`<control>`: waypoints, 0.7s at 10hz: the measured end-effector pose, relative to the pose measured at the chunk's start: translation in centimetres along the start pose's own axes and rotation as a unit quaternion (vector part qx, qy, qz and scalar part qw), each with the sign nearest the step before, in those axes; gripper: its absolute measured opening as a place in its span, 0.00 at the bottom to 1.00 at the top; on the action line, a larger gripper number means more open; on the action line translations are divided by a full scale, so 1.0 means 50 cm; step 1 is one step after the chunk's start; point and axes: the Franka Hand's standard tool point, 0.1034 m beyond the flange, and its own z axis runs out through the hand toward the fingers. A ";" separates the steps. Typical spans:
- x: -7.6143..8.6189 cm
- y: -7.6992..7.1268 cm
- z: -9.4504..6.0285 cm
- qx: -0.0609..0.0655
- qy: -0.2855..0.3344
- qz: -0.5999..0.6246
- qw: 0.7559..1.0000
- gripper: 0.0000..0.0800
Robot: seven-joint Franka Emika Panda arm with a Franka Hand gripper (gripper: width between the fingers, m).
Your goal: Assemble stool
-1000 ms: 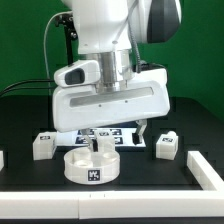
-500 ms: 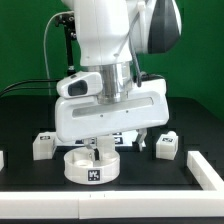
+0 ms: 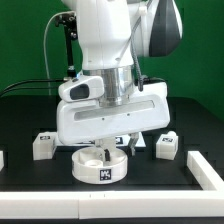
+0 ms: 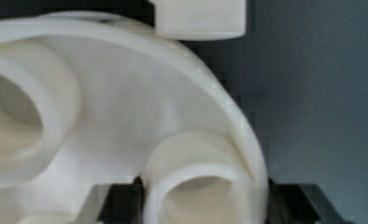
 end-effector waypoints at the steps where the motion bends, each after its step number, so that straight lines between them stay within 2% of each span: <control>1: 0.000 0.000 0.000 0.000 0.000 0.000 1.000 0.39; 3: 0.004 -0.013 0.001 -0.003 -0.002 -0.049 0.999 0.39; 6: 0.020 -0.076 0.005 -0.005 -0.001 -0.153 0.988 0.39; 7: 0.010 -0.079 0.005 -0.009 0.005 -0.149 0.989 0.39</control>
Offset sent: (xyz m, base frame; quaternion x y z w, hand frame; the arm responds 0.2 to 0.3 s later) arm 0.0104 0.0299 0.0007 -0.0233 -0.0013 -0.2170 0.9759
